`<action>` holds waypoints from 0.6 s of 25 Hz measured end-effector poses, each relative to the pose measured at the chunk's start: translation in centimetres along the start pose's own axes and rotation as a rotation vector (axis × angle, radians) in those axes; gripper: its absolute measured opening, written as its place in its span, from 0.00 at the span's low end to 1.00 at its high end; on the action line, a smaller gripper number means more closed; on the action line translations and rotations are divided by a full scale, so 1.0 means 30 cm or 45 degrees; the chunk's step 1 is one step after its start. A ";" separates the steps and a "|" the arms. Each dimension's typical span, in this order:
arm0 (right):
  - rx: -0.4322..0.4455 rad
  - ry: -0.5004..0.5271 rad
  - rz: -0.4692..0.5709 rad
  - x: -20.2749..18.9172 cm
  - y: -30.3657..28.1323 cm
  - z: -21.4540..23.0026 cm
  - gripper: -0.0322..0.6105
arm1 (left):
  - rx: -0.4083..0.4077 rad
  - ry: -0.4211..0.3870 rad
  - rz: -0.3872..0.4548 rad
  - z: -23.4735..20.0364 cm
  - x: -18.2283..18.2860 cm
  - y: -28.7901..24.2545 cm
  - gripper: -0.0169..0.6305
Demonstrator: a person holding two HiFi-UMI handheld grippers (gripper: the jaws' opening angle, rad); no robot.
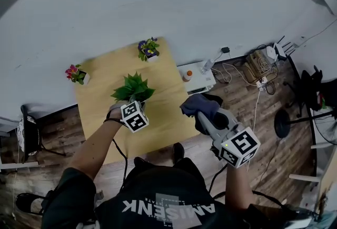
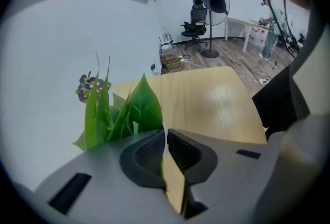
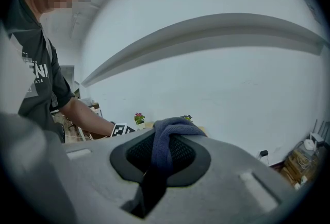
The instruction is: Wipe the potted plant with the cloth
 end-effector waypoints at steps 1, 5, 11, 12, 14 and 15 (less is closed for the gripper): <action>-0.002 -0.001 0.000 0.000 0.000 -0.004 0.12 | 0.001 -0.021 -0.002 0.003 0.003 -0.002 0.06; -0.017 -0.015 0.000 -0.014 0.017 -0.015 0.12 | -0.013 -0.054 -0.001 0.018 0.007 0.001 0.07; -0.008 -0.019 0.012 -0.014 0.042 -0.019 0.12 | -0.073 -0.016 -0.058 0.020 -0.004 0.011 0.15; -0.005 -0.018 0.016 -0.012 0.045 -0.017 0.12 | -0.073 -0.004 -0.061 0.018 -0.004 0.014 0.18; -0.001 -0.011 0.026 -0.004 0.054 -0.010 0.12 | -0.065 0.015 -0.063 0.017 -0.007 0.022 0.21; 0.001 -0.006 0.034 0.003 0.058 -0.007 0.12 | -0.062 0.026 -0.062 0.019 -0.009 0.029 0.22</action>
Point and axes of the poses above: the fingertips, and each gripper's own axes: y backward along the fingers, z to its right, x out of its top, the point moved 2 cm from there along y, backward along the fingers, and after that the axes turned 11 degrees about y, right-handed, at the moved point
